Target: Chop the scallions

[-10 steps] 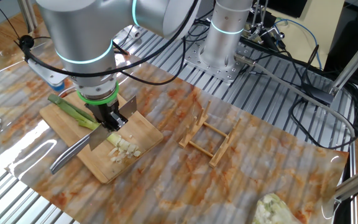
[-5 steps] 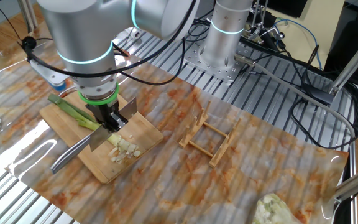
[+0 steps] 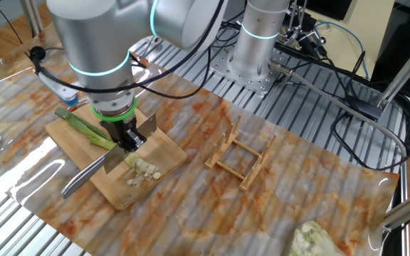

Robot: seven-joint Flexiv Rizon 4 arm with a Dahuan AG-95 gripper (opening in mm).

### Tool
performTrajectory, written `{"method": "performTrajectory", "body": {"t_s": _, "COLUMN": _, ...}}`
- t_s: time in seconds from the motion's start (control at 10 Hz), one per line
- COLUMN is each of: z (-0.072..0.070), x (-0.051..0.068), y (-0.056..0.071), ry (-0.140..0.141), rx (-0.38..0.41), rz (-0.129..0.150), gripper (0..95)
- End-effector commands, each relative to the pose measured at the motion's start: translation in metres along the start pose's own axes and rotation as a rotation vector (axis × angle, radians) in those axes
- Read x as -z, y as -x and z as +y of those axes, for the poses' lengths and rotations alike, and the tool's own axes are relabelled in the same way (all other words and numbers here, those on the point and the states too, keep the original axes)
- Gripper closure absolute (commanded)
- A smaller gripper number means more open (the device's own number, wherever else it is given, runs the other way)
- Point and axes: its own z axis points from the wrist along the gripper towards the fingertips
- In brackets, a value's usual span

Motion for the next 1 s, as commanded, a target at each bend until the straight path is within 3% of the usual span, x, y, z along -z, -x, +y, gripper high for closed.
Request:
{"method": "performTrajectory", "body": {"t_s": 0.1, "z": 0.010, "x": -0.027, "y": 0.002, "ry": 0.014, "rx": -0.027, "rz": -0.030, "gripper": 95.0}}
{"method": "performTrajectory", "body": {"t_s": 0.2, "z": 0.014, "x": -0.036, "y": 0.003, "ry": -0.002, "rx": -0.027, "rz": -0.034, "gripper": 95.0}}
{"method": "performTrajectory", "body": {"t_s": 0.4, "z": 0.010, "x": -0.037, "y": 0.003, "ry": -0.039, "rx": -0.007, "rz": -0.030, "gripper": 95.0}}
{"method": "performTrajectory", "body": {"t_s": 0.7, "z": 0.002, "x": -0.027, "y": 0.000, "ry": -0.019, "rx": -0.014, "rz": -0.022, "gripper": 95.0}}
{"method": "performTrajectory", "body": {"t_s": 1.0, "z": -0.001, "x": 0.004, "y": -0.002, "ry": -0.012, "rx": -0.021, "rz": 0.006, "gripper": 95.0}}
